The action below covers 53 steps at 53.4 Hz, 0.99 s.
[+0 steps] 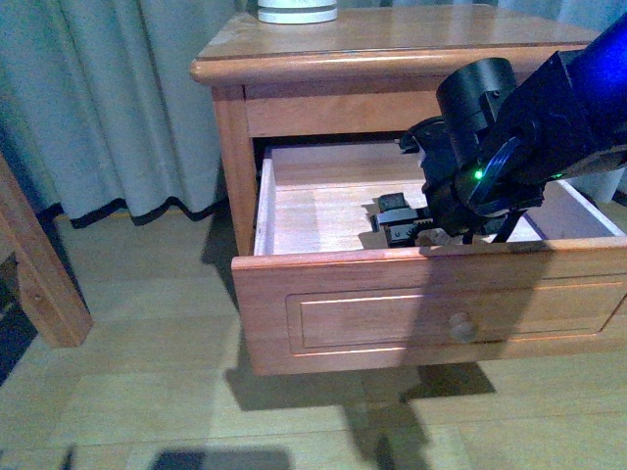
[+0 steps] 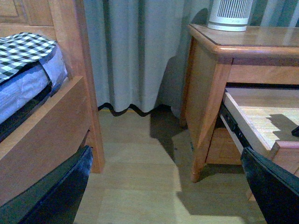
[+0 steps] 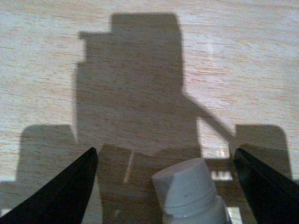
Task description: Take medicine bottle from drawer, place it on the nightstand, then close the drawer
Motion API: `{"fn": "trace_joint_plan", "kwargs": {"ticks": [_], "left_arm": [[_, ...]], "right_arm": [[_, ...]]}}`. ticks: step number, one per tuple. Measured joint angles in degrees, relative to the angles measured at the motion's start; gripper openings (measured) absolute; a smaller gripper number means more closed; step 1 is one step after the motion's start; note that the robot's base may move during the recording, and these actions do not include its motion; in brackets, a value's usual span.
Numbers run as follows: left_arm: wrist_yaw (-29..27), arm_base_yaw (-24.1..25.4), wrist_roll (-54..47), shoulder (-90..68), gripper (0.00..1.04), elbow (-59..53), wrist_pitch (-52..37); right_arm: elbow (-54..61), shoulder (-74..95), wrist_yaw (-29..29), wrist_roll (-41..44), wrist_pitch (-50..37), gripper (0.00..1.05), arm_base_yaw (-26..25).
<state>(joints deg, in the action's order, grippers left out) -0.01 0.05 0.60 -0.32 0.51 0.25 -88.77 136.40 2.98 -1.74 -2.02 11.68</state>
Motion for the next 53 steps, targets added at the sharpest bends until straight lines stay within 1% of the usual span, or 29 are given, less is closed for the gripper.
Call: {"fn": "trace_joint_plan", "kwargs": {"ticks": [1, 3, 6, 8, 12, 15, 23, 37, 44, 53], "left_arm": [[0.0, 0.0, 0.0, 0.0, 0.98, 0.0, 0.0], [0.0, 0.0, 0.0, 0.0, 0.98, 0.0, 0.0], [0.0, 0.0, 0.0, 0.0, 0.98, 0.0, 0.0], [0.0, 0.0, 0.0, 0.0, 0.98, 0.0, 0.0], [0.0, 0.0, 0.0, 0.0, 0.98, 0.0, 0.0], [0.0, 0.0, 0.0, 0.0, 0.98, 0.0, 0.0], [0.0, 0.0, 0.0, 0.0, 0.98, 0.0, 0.0], [0.0, 0.0, 0.0, 0.0, 0.98, 0.0, 0.0], [0.0, 0.0, 0.0, 0.0, 0.98, 0.0, 0.0], [0.0, 0.0, 0.0, 0.0, 0.98, 0.0, 0.0]], "right_arm": [[0.6, -0.4, -0.2, -0.2, -0.4, 0.67, 0.0], [1.5, -0.9, -0.2, -0.1, -0.8, 0.60, 0.0], [2.6, -1.6, -0.2, -0.1, -1.1, 0.54, 0.0], [3.5, -2.2, -0.1, -0.1, -1.5, 0.47, 0.0], [5.0, -3.2, 0.3, 0.0, -2.1, 0.36, 0.0], [6.2, -4.3, 0.2, 0.3, -2.6, 0.32, 0.0], [8.0, -8.7, 0.1, 1.1, -4.1, 0.31, 0.0], [7.3, -20.9, -2.7, 2.1, -5.2, 0.31, -0.7], [3.3, -23.1, -2.8, 2.3, -4.8, 0.31, -1.1], [-6.9, -20.7, -0.1, 3.9, -3.3, 0.31, -1.6]]}}
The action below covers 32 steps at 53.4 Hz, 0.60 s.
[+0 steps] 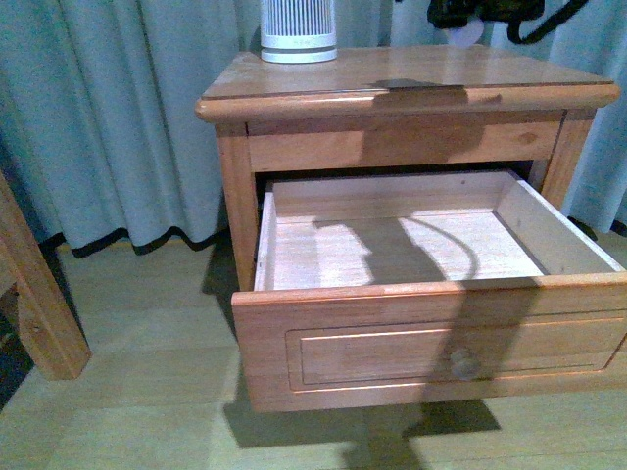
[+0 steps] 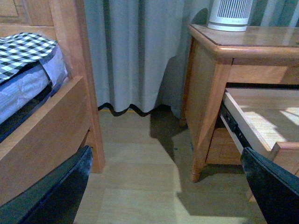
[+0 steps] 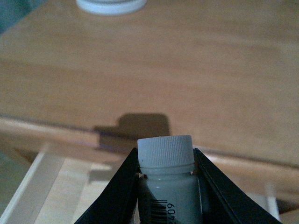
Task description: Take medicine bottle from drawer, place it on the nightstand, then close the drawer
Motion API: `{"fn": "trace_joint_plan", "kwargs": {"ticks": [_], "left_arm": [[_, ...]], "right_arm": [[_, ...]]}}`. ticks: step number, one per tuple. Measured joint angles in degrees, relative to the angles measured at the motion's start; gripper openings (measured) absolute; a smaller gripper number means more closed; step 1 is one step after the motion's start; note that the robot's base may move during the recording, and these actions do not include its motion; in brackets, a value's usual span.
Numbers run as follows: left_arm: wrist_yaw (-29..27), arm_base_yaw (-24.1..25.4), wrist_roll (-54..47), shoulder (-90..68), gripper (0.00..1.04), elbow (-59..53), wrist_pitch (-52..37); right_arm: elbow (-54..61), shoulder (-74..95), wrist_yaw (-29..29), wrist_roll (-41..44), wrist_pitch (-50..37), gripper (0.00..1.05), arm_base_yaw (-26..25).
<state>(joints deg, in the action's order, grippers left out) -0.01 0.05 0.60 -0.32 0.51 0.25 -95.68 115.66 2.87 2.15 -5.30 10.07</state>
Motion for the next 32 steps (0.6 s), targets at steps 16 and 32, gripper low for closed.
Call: {"fn": "trace_joint_plan", "kwargs": {"ticks": [16, 32], "left_arm": [[0.0, 0.0, 0.0, 0.0, 0.98, 0.0, 0.0], [0.0, 0.0, 0.0, 0.0, 0.98, 0.0, 0.0]], "right_arm": [[-27.2, 17.5, 6.2, 2.3, 6.8, 0.31, 0.0], [-43.8, 29.2, 7.2, 2.6, 11.6, 0.40, 1.8]]}}
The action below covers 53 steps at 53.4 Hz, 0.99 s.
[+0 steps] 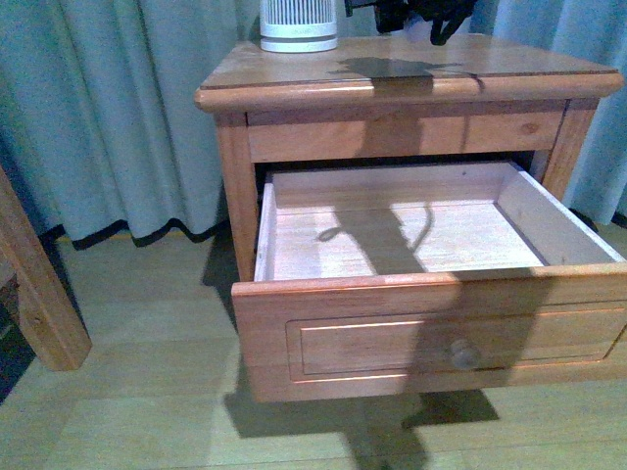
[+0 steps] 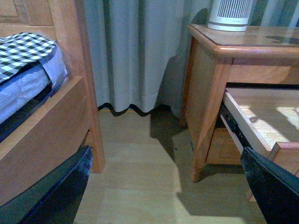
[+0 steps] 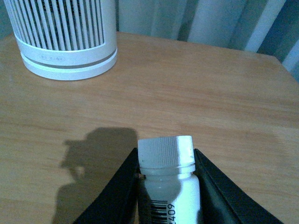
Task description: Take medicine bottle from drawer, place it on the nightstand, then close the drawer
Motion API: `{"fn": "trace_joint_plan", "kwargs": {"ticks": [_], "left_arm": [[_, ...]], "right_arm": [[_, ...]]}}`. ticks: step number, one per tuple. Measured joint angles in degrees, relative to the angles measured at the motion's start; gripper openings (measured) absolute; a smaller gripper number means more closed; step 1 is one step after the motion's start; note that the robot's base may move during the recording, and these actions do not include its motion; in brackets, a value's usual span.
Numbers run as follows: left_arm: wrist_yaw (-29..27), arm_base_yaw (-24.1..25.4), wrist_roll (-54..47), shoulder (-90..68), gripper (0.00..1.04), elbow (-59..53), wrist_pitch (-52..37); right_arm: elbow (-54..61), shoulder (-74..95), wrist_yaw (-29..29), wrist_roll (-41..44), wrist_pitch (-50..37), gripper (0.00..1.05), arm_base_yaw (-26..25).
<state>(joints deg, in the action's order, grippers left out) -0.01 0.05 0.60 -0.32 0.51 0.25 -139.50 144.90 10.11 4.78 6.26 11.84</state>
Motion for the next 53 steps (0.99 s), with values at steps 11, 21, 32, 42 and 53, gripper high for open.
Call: {"fn": "trace_joint_plan", "kwargs": {"ticks": [11, 21, 32, 42, 53], "left_arm": [[0.0, 0.0, 0.0, 0.0, 0.98, 0.0, 0.0], [0.0, 0.0, 0.0, 0.0, 0.98, 0.0, 0.0], [0.0, 0.0, 0.0, 0.0, 0.98, 0.0, 0.0], [0.0, 0.0, 0.0, 0.0, 0.98, 0.0, 0.0], [0.0, 0.0, 0.0, 0.0, 0.98, 0.0, 0.0]], "right_arm": [[7.5, -3.6, -1.1, -0.7, -7.2, 0.81, 0.0], [30.8, -22.4, -7.6, -3.8, -17.9, 0.98, -0.2], [57.3, -45.7, -12.5, -7.3, -25.3, 0.89, -0.2], [92.2, -64.2, -13.9, -13.7, -30.9, 0.46, 1.4], [111.6, -62.4, -9.5, -17.2, -40.0, 0.13, 5.4]]}}
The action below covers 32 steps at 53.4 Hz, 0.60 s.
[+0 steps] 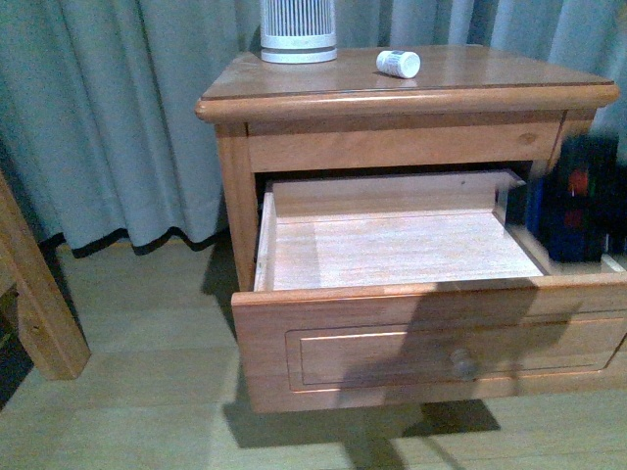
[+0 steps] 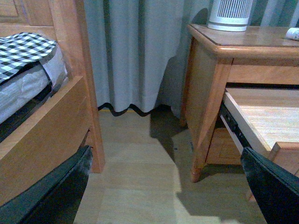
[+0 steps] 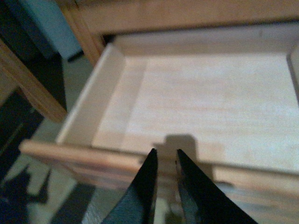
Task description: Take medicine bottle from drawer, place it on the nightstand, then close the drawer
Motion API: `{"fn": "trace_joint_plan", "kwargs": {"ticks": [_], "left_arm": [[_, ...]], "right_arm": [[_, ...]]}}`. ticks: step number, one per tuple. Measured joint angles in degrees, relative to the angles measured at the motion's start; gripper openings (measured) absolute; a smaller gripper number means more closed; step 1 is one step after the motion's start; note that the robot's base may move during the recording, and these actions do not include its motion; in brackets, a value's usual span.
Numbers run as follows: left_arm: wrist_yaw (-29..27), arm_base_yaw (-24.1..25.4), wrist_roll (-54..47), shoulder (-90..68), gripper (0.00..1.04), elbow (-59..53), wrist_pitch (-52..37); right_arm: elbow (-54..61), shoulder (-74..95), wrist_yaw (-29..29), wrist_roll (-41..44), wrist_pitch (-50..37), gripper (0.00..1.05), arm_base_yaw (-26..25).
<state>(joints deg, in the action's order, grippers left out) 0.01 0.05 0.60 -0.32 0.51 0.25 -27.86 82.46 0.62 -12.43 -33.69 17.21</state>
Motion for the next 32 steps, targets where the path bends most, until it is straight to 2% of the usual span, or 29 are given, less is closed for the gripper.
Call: {"fn": "trace_joint_plan", "kwargs": {"ticks": [4, 13, 21, 32], "left_arm": [[0.0, 0.0, 0.0, 0.0, 0.98, 0.0, 0.0], [0.0, 0.0, 0.0, 0.0, 0.98, 0.0, 0.0], [0.0, 0.0, 0.0, 0.0, 0.98, 0.0, 0.0], [0.0, 0.0, 0.0, 0.0, 0.98, 0.0, 0.0]], "right_arm": [[3.9, 3.9, 2.0, -0.8, -4.7, 0.02, 1.3], [6.1, 16.8, 7.7, 0.4, -19.7, 0.03, 2.4], [2.5, 29.1, 9.2, 6.0, -31.4, 0.03, 0.1], [-7.3, 39.8, 8.8, 13.6, -34.8, 0.03, -3.6]]}}
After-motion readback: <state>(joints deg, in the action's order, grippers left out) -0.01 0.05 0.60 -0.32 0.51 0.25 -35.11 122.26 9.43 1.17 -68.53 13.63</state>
